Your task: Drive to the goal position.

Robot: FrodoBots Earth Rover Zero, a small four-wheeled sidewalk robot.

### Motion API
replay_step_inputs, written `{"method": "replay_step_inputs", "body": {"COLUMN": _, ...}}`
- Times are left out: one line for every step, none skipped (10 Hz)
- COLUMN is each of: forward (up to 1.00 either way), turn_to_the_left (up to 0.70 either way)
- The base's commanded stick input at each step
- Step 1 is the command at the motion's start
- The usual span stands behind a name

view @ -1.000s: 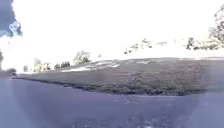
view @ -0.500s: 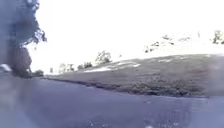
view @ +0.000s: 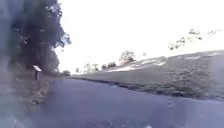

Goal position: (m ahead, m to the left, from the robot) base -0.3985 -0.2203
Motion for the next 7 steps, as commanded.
{"method": "replay_step_inputs", "body": {"forward": 0.00, "turn_to_the_left": 0.60}}
{"method": "replay_step_inputs", "body": {"forward": 0.00, "turn_to_the_left": 0.60}}
{"method": "replay_step_inputs", "body": {"forward": 0.00, "turn_to_the_left": 0.60}}
{"method": "replay_step_inputs", "body": {"forward": 0.00, "turn_to_the_left": 0.60}}
{"method": "replay_step_inputs", "body": {"forward": 0.00, "turn_to_the_left": 0.60}}
{"method": "replay_step_inputs", "body": {"forward": 0.00, "turn_to_the_left": 0.47}}
{"method": "replay_step_inputs", "body": {"forward": 0.00, "turn_to_the_left": 0.07}}
